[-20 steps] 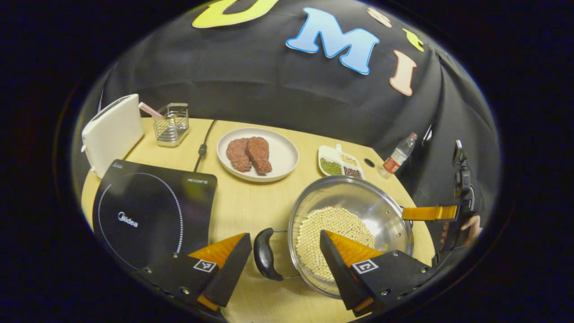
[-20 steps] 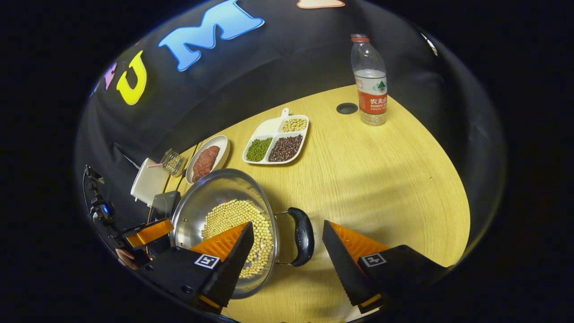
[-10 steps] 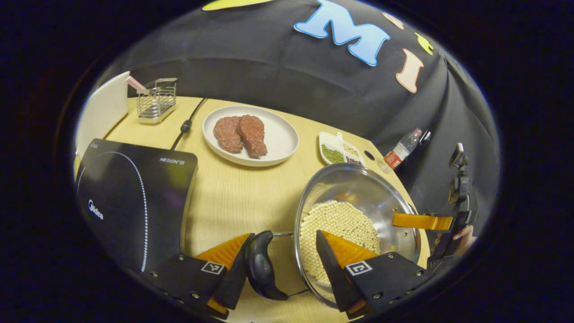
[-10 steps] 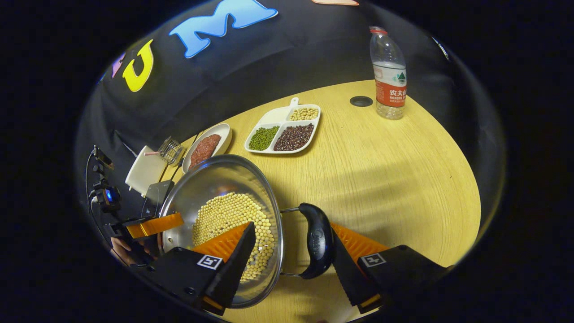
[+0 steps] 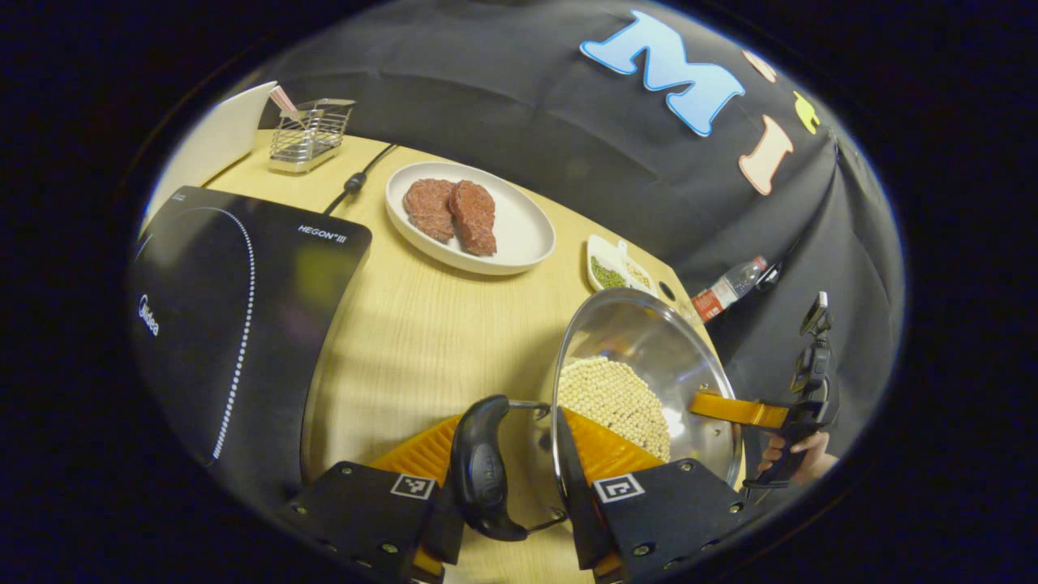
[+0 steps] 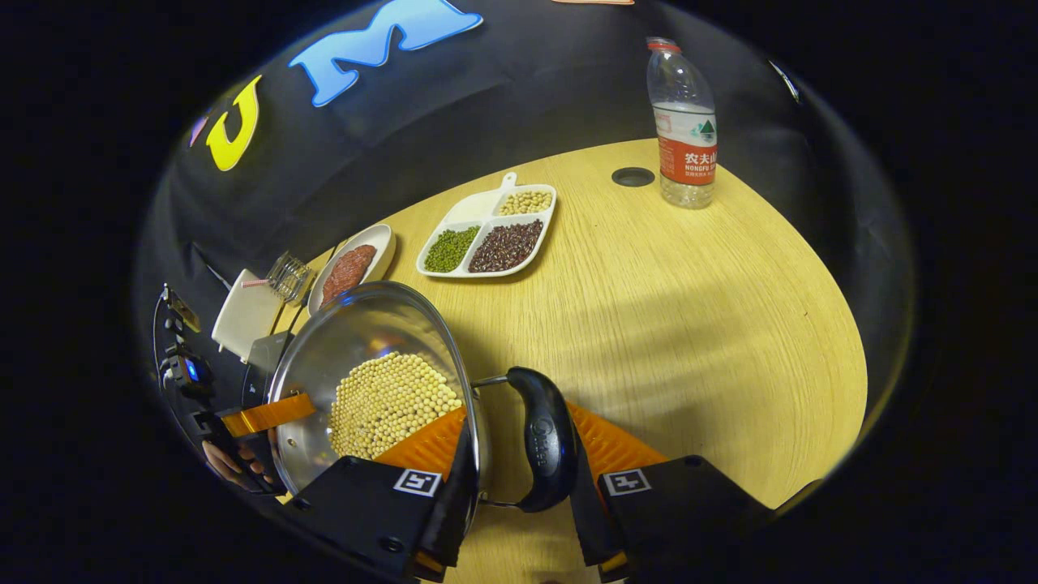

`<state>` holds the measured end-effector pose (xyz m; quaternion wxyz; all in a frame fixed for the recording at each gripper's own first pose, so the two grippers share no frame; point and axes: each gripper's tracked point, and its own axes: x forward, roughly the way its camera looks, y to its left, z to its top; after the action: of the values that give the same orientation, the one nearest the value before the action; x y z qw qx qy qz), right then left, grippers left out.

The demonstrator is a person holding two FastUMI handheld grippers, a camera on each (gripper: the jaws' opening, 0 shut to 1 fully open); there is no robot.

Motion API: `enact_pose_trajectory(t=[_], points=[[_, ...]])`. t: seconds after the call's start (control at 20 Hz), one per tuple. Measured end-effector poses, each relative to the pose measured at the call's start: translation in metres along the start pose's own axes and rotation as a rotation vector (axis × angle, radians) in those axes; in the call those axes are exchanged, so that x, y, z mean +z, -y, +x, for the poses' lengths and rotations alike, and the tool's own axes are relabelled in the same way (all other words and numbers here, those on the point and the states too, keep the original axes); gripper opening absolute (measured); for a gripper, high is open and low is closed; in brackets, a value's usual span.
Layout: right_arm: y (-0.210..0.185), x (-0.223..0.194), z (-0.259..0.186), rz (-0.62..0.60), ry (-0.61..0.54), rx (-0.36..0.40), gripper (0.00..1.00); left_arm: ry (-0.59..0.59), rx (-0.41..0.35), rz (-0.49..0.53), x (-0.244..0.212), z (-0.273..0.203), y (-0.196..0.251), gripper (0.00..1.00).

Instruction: First push the handle of the pot to place it horizontally, then grasp the pot with both hands and set it on the induction cooktop.

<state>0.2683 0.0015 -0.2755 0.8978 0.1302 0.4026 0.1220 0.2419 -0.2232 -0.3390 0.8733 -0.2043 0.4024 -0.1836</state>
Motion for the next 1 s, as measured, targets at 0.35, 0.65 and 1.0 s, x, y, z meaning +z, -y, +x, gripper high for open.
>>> enact_pose_trajectory(t=[0.35,0.65,1.0], points=[[0.002,-0.009,-0.01,-0.025,-0.001,-0.027,0.53,-0.018,0.018,-0.016,-0.008,0.001,0.001,0.47],[-0.004,-0.037,-0.041,-0.026,-0.014,-0.035,0.53,-0.029,0.02,-0.003,-0.025,-0.036,0.008,0.53],[-0.018,-0.077,-0.087,0.027,-0.016,-0.046,0.53,-0.016,0.031,0.024,-0.041,-0.089,0.016,0.53]])
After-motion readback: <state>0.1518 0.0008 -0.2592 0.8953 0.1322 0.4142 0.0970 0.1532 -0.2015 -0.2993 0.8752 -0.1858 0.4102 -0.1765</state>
